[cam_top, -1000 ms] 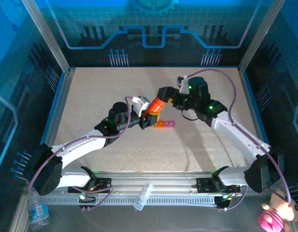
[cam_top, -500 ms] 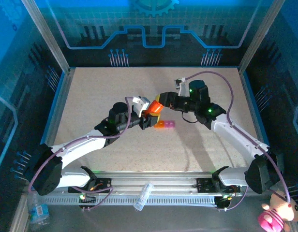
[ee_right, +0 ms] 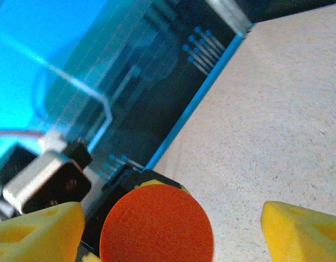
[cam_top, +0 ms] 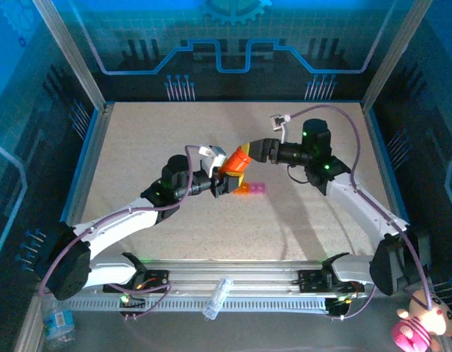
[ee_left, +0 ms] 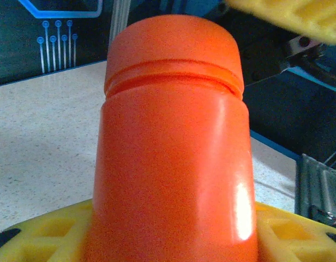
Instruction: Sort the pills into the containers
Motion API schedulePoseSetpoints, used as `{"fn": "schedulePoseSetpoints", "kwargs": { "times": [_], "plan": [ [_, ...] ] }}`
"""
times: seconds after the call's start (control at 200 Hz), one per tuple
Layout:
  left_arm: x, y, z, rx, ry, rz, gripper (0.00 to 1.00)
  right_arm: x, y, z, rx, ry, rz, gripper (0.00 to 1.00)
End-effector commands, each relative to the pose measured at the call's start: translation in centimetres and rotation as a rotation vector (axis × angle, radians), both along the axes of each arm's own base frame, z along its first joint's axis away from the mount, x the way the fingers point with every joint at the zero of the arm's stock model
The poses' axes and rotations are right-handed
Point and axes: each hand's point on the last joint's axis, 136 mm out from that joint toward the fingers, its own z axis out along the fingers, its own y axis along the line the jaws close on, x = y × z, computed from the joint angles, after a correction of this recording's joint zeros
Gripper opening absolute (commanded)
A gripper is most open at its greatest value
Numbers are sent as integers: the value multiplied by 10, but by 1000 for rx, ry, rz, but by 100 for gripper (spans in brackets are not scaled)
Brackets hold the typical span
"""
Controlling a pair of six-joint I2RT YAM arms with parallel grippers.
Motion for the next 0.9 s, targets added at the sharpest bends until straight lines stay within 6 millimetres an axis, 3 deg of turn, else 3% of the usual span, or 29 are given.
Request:
{"fn": "schedulePoseSetpoints", "kwargs": {
  "times": [0.0, 0.09, 0.19, 0.45, 0.62, 0.73, 0.831, 0.896],
  "plan": [
    [10, 8, 24, 6, -95, 62, 0, 16, -25, 15, 83, 102, -247, 87],
    [14, 10, 20, 33, -108, 84, 0, 17, -37, 3, 51, 206, -392, 87],
    [17, 9, 15, 54, -111, 89, 0, 15, -36, -2, 7, 252, -452, 89],
    [18, 8, 11, 61, -104, 85, 0, 18, -1, -5, -36, 270, -394, 90],
    [18, 8, 11, 60, -104, 85, 0, 15, 20, -11, -57, 276, -347, 86],
    [18, 7, 11, 58, -103, 82, 0, 12, 27, -14, -60, 270, -318, 72],
    [18, 6, 11, 57, -101, 81, 0, 10, 23, -16, -73, 249, -315, 51],
    [18, 5, 12, 54, -100, 80, 0, 9, 21, -13, -70, 218, -299, 44]
  ]
}}
